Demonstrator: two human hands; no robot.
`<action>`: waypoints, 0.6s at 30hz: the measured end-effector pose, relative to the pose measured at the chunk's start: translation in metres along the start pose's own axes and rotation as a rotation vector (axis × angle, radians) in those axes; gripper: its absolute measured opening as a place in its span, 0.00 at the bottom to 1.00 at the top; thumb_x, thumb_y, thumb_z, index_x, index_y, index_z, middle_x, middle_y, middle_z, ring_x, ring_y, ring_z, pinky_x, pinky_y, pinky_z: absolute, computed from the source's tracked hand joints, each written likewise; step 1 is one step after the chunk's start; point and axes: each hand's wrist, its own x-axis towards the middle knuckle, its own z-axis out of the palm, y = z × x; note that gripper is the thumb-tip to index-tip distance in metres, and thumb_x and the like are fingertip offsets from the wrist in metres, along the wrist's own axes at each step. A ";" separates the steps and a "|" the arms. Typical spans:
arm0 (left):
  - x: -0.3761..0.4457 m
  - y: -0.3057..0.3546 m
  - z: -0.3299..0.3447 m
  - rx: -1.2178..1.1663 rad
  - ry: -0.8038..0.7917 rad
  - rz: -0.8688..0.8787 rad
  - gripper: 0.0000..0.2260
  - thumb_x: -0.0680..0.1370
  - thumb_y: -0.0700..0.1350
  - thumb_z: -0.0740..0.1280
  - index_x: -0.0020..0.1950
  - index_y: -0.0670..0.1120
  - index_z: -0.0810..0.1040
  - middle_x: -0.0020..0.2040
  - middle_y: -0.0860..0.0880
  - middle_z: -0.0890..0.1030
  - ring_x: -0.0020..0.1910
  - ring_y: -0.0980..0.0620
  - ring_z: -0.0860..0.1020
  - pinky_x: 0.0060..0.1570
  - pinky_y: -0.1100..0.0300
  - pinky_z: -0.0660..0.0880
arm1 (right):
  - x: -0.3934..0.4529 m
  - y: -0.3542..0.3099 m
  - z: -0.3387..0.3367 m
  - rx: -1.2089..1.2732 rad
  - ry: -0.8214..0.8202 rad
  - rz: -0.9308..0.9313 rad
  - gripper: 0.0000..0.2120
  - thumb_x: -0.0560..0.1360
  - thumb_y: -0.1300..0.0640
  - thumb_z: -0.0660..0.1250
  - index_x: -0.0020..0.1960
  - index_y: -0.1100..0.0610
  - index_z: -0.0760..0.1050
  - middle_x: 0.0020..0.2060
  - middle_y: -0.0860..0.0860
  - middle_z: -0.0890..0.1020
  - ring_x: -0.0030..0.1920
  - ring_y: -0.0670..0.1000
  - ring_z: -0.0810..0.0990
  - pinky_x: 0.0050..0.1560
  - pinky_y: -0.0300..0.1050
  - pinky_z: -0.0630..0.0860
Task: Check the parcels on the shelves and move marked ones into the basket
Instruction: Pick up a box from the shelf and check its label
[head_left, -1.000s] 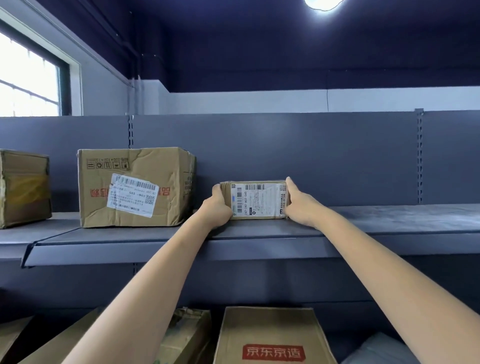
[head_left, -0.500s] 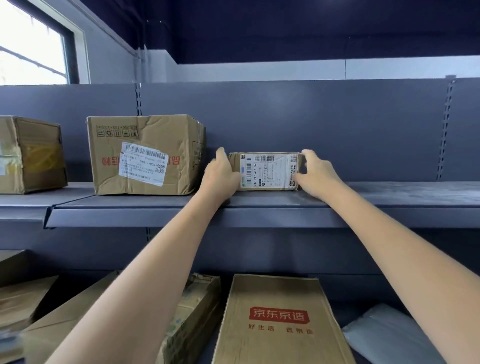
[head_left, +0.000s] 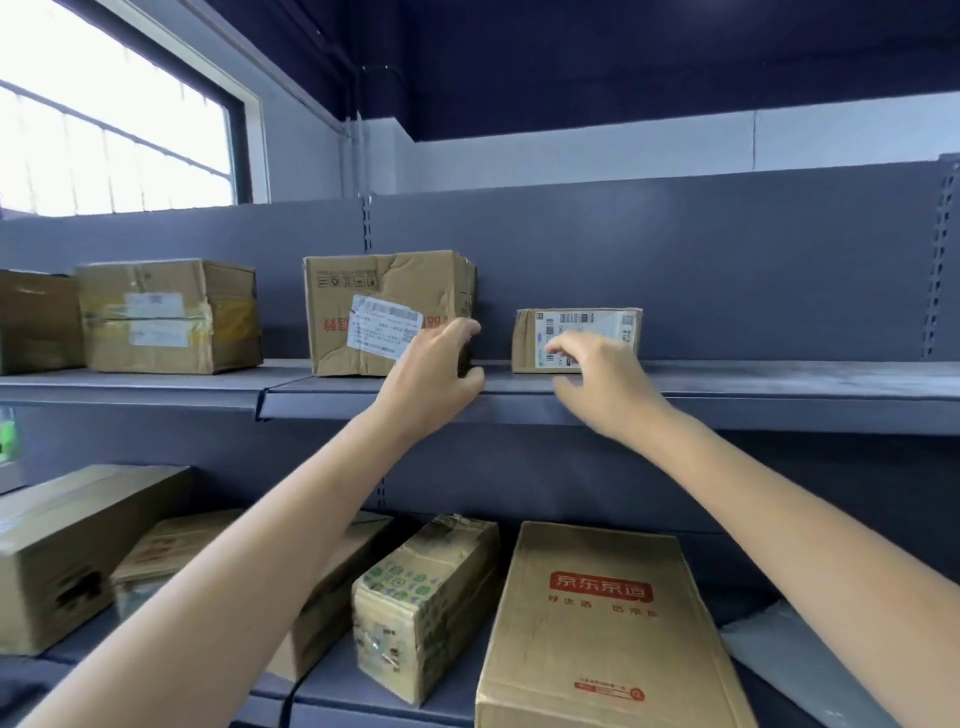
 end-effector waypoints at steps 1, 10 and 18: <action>-0.011 -0.007 -0.010 -0.004 0.007 -0.005 0.19 0.74 0.41 0.64 0.65 0.44 0.70 0.61 0.44 0.76 0.62 0.46 0.72 0.57 0.59 0.67 | -0.006 -0.011 0.004 0.002 -0.026 -0.017 0.18 0.74 0.64 0.61 0.63 0.61 0.72 0.60 0.57 0.77 0.61 0.56 0.74 0.61 0.46 0.70; -0.135 -0.109 -0.116 0.089 -0.045 -0.188 0.22 0.74 0.44 0.66 0.68 0.44 0.68 0.66 0.45 0.74 0.66 0.47 0.69 0.62 0.53 0.68 | -0.054 -0.146 0.063 0.138 -0.181 0.023 0.20 0.74 0.61 0.63 0.65 0.57 0.69 0.63 0.52 0.74 0.63 0.52 0.71 0.57 0.39 0.65; -0.252 -0.222 -0.234 0.155 -0.073 -0.385 0.21 0.73 0.44 0.69 0.65 0.41 0.71 0.62 0.41 0.76 0.61 0.43 0.73 0.60 0.53 0.68 | -0.091 -0.289 0.139 0.245 -0.407 -0.008 0.22 0.74 0.58 0.65 0.68 0.56 0.67 0.65 0.53 0.72 0.65 0.52 0.70 0.60 0.41 0.66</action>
